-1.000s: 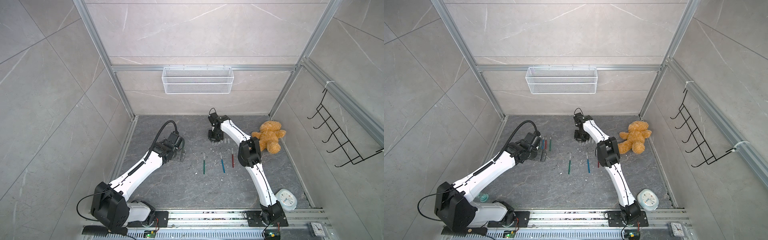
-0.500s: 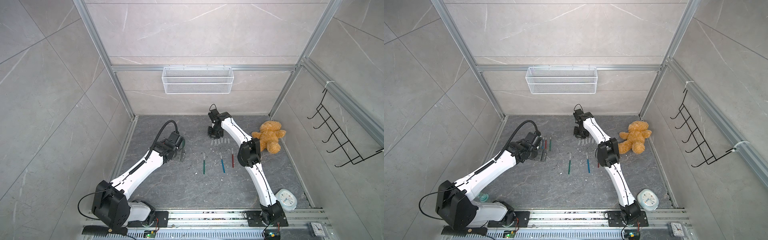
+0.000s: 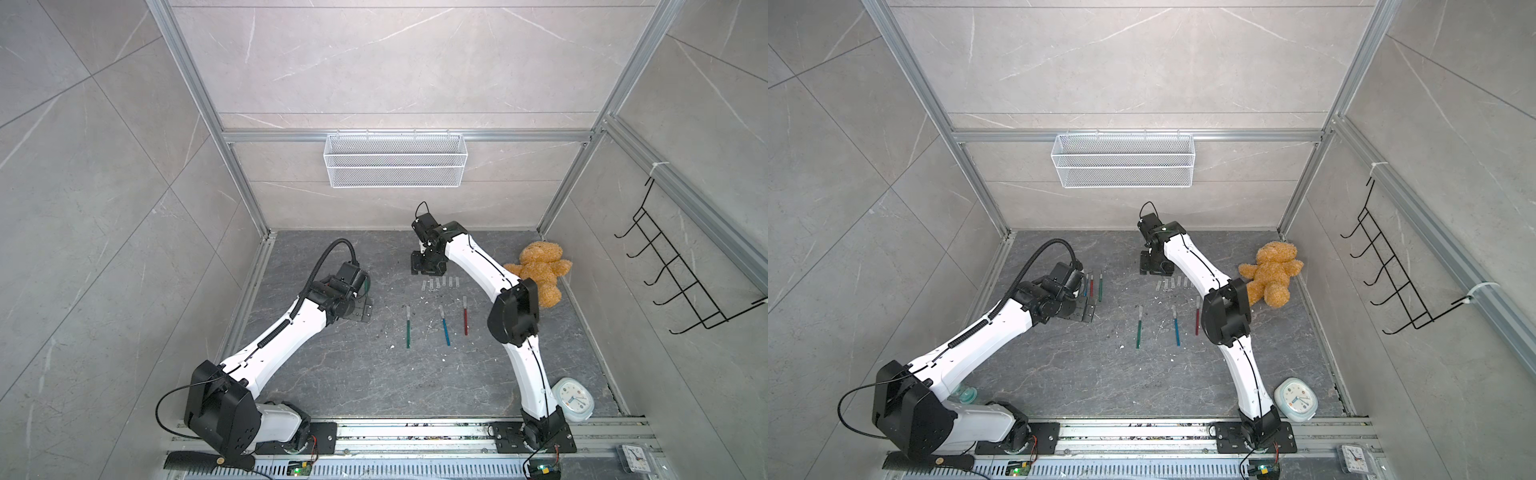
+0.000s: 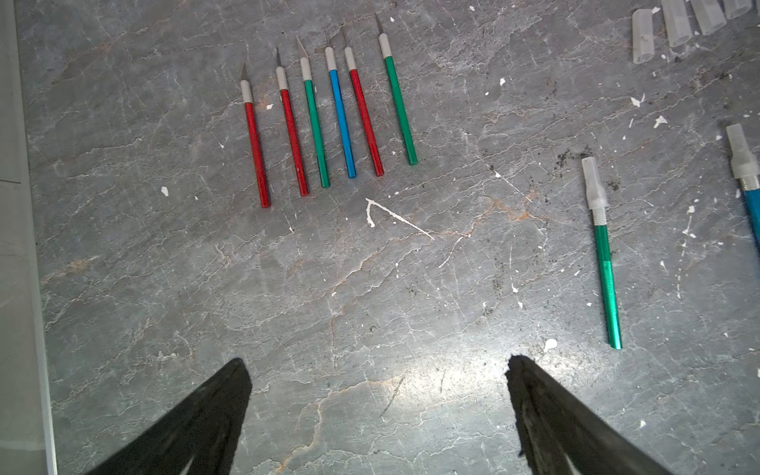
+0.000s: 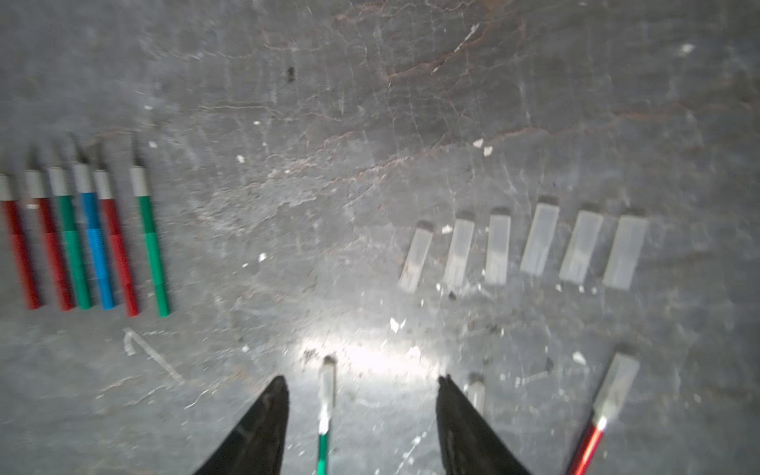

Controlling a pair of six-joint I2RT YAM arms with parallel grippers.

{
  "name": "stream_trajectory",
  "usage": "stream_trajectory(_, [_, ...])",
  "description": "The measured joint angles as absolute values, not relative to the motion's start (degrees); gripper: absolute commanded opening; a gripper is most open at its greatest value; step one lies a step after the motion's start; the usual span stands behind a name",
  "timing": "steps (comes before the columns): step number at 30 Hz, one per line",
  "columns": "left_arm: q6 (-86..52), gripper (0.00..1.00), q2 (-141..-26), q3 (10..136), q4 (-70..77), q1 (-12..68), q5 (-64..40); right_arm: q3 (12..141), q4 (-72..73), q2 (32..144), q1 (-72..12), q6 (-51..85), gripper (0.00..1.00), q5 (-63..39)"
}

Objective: Remove protective caps from carving knives
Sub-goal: Place the protective sleeve at the center of the board, then pick up the carving knife from the center of the board.

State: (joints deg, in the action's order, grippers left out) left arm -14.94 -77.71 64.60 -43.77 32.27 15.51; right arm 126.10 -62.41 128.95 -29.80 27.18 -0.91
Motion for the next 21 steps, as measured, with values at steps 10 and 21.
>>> stream_trajectory(10, [-17.0,1.00,-78.9,65.3,-43.9,32.3,8.4,92.3,-42.8,98.3,-29.5,27.4,1.00,-1.3])
stream_trajectory(21, [-26.9,0.95,-86.8,68.8,-44.9,38.9,4.4,67.6,-29.8,82.7,-29.6,27.5,1.00,0.2])
